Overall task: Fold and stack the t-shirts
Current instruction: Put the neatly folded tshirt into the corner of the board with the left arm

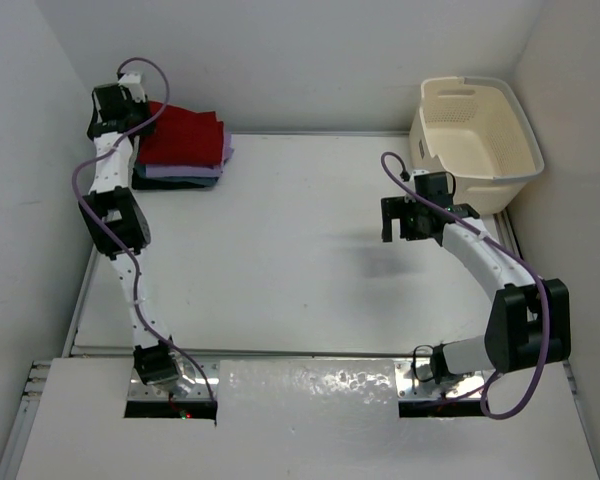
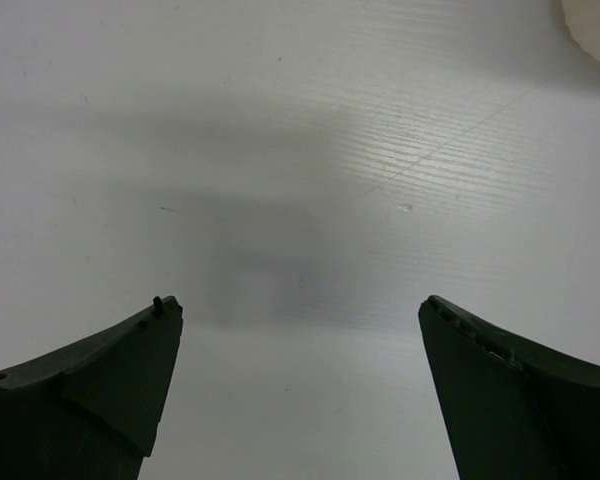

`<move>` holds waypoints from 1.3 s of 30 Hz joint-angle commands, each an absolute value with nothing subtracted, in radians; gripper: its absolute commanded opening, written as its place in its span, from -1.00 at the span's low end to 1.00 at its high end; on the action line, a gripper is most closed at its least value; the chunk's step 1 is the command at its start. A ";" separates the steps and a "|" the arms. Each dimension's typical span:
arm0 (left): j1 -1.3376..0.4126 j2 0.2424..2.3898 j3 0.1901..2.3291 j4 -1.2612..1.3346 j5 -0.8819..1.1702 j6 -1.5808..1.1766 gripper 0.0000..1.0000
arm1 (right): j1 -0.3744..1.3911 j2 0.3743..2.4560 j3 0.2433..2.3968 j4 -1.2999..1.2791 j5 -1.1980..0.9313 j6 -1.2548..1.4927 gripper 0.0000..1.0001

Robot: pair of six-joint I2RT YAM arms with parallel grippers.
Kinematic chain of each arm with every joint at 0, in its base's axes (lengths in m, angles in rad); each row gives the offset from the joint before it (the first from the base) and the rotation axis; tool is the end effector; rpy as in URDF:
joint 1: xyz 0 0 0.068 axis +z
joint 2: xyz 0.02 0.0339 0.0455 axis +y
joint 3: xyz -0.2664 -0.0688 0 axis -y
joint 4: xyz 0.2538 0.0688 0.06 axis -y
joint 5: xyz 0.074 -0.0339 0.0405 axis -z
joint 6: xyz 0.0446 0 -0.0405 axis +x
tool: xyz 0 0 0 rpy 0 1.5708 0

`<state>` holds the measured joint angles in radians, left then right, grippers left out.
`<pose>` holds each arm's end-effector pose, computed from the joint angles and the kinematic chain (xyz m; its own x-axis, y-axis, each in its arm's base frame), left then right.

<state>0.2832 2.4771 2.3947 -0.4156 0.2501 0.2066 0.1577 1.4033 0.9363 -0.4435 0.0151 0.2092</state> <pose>0.5701 0.1544 0.2607 -0.4616 0.0727 -0.8841 0.0334 0.9974 0.0645 0.2983 0.0468 0.2218 -0.7937 0.0840 -0.6025 0.0173 0.9931 0.1157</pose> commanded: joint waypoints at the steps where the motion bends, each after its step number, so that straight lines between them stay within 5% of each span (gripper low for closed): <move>1: 0.318 2.457 2.396 -0.325 0.239 0.199 -0.87 | 0.158 1.379 0.974 -0.446 0.006 0.215 0.98; 5: 0.318 2.448 2.362 -0.331 0.209 0.204 -0.71 | 0.156 1.384 0.980 -0.446 0.005 0.210 0.98; 7: 0.318 2.450 2.349 -0.333 0.207 0.186 -0.32 | 0.156 1.382 0.982 -0.449 -0.017 0.206 0.98; 9: 0.318 2.453 2.349 -0.328 0.206 0.169 -0.26 | 0.156 1.381 0.986 -0.454 -0.017 0.199 0.98; 13: 0.318 2.430 2.352 -0.333 0.143 0.120 0.76 | 0.156 1.374 0.986 -0.460 -0.026 0.190 0.98; 16: 0.318 2.387 2.361 -0.336 0.071 0.080 1.00 | 0.156 1.361 0.983 -0.459 -0.029 0.187 0.98; 24: 0.316 2.161 2.373 -0.466 0.051 -0.190 0.99 | 0.156 1.267 0.983 -0.434 0.002 0.204 0.98; 39: 0.014 1.281 1.177 -0.301 -0.041 -0.492 0.99 | 0.156 1.005 0.808 -0.408 0.153 0.308 0.98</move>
<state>0.0402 1.4036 1.3109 -0.3691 -0.0147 -0.3931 0.1577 1.0348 0.8227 -0.4236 0.1081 0.2687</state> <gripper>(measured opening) 0.996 0.992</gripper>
